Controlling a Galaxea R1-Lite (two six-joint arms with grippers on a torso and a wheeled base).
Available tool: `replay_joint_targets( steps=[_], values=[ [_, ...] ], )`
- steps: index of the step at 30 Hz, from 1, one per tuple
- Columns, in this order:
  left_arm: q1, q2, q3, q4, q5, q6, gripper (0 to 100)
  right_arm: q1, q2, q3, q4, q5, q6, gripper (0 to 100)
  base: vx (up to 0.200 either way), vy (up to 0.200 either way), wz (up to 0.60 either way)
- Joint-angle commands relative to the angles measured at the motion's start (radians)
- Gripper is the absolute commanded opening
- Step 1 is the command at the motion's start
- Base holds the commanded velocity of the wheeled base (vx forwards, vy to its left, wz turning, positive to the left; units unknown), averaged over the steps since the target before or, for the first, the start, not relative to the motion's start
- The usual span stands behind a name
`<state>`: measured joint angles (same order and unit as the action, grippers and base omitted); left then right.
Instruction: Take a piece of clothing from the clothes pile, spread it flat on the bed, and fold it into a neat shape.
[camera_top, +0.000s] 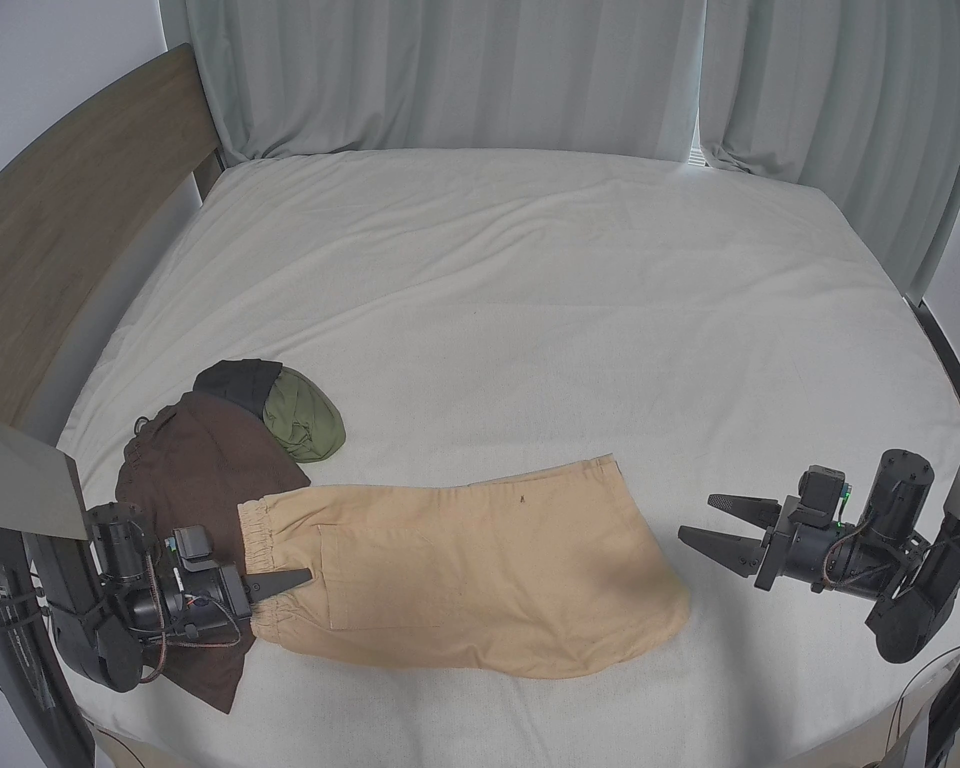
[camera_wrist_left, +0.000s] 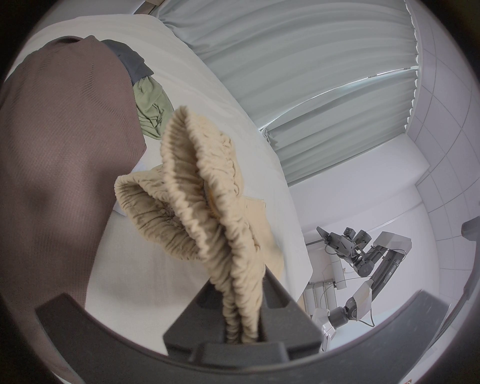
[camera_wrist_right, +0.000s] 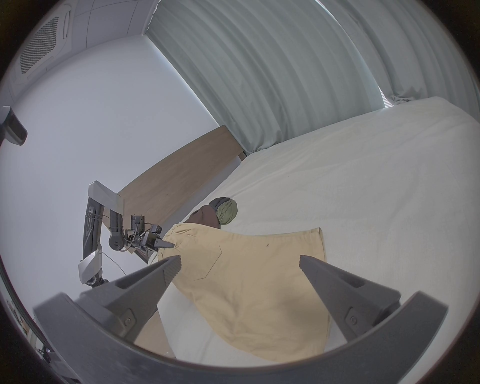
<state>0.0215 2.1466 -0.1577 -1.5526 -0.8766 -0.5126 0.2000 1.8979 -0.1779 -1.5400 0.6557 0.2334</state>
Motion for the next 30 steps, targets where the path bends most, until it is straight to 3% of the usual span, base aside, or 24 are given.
replay_joint_targets(
  steps=[1, 18, 30],
  values=[
    [0.015, -0.001, 0.006, 0.000, -0.005, 0.012, 0, 0.002, 0.003, 0.000, 0.000, 0.001, 0.000, 100, 0.000, 0.000, 0.00],
    [0.066, -0.005, 0.026, -0.001, -0.041, 0.026, 0, 0.002, 0.006, 0.001, 0.000, 0.001, 0.000, 100, 0.000, 0.000, 0.00],
    [-0.009, -0.057, 0.010, 0.000, -0.028, 0.008, 0, 0.001, 0.004, 0.006, -0.002, 0.001, 0.000, 100, 0.000, 0.000, 0.00]
  ],
)
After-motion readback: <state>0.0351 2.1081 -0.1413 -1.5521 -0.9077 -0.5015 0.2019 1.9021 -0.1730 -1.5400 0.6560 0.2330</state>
